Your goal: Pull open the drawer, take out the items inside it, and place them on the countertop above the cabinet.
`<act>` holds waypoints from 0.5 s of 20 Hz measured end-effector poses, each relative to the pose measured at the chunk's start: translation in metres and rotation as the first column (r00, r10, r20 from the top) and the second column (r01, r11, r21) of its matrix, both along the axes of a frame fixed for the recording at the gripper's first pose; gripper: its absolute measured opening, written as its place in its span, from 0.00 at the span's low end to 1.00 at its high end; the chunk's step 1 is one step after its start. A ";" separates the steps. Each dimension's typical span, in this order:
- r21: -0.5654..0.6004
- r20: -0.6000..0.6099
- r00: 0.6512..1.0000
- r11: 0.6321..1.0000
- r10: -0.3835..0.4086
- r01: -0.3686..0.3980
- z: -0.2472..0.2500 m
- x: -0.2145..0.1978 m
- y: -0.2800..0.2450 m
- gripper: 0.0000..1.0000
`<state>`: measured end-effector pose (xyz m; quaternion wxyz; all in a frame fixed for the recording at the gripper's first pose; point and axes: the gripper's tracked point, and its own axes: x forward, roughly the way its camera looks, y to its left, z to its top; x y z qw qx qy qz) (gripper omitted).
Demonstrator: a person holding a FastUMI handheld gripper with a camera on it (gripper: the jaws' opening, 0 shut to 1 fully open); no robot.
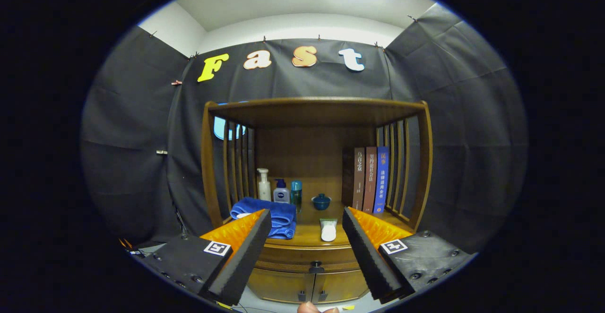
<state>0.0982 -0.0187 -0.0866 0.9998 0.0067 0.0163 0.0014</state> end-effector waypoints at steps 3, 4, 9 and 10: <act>0.007 0.016 1.000 1.000 -0.006 0.005 0.032 -0.027 0.005 0.99; 0.008 0.026 1.000 1.000 -0.005 0.005 0.043 -0.036 0.007 0.99; 0.034 0.041 0.999 0.999 0.019 -0.020 0.064 -0.071 0.019 0.99; 0.031 0.047 0.999 0.999 0.019 -0.020 0.065 -0.076 0.020 0.99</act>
